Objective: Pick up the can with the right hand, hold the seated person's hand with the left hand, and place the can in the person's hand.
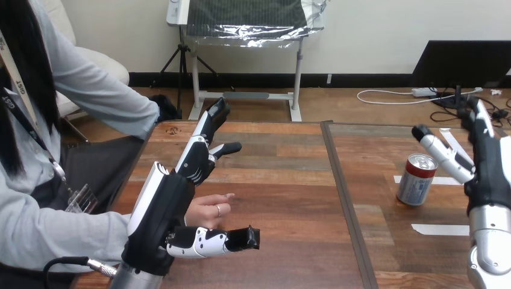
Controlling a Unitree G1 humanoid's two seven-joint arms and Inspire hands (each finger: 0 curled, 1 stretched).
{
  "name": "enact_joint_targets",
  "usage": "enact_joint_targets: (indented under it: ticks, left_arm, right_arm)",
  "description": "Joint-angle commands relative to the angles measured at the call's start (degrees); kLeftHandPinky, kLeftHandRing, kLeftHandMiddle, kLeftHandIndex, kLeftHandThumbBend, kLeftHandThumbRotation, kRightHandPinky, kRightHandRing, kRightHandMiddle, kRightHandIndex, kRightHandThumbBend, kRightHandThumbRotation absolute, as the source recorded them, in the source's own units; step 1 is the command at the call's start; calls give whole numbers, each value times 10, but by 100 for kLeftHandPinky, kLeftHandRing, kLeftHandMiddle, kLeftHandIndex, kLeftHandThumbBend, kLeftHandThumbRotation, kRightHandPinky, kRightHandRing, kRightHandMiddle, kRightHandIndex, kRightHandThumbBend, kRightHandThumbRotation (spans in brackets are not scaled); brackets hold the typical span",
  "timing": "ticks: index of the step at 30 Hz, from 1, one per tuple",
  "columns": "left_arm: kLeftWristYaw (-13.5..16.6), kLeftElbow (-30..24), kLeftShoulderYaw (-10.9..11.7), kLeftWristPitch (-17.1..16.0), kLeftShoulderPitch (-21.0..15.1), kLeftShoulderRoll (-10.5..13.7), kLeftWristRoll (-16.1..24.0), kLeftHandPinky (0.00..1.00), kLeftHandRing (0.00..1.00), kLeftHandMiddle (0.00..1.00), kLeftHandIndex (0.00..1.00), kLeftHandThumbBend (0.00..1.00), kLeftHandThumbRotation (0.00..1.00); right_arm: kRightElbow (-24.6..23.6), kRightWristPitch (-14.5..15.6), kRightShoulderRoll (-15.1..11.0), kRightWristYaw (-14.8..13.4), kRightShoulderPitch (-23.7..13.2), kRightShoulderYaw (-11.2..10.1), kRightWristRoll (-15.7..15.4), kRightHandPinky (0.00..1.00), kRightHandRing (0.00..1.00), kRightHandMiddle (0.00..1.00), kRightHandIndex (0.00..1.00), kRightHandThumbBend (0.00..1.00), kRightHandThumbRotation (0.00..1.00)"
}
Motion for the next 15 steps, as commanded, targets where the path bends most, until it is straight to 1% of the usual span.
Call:
enact_joint_targets:
  ticks: [1, 4, 9, 11, 15]
  left_arm:
    - [4, -33, 10, 4, -15, -1, -1, 84, 100, 100, 100, 100, 51]
    - [3, -36, 9, 6, -14, 0, -4, 84, 100, 100, 100, 100, 51]
    - [1, -41, 8, 11, -11, 1, -6, 85, 100, 100, 100, 100, 51]
    - [0, -42, 7, 11, -11, 2, -7, 85, 100, 100, 100, 100, 51]
    - [3, -46, 10, 9, -9, 1, 0, 85, 100, 100, 100, 100, 51]
  right_arm:
    - [10, 23, -10, -6, -55, 14, -8, 90, 90, 89, 94, 100, 65]
    - [15, 37, -8, -4, -57, 15, -7, 89, 90, 89, 94, 100, 66]
    - [19, 51, -7, -1, -58, 18, -5, 87, 89, 89, 94, 100, 66]
    - [21, 57, -6, -2, -58, 19, -6, 84, 87, 89, 94, 100, 66]
    - [24, 70, -6, 0, -59, 22, -8, 83, 86, 89, 94, 100, 67]
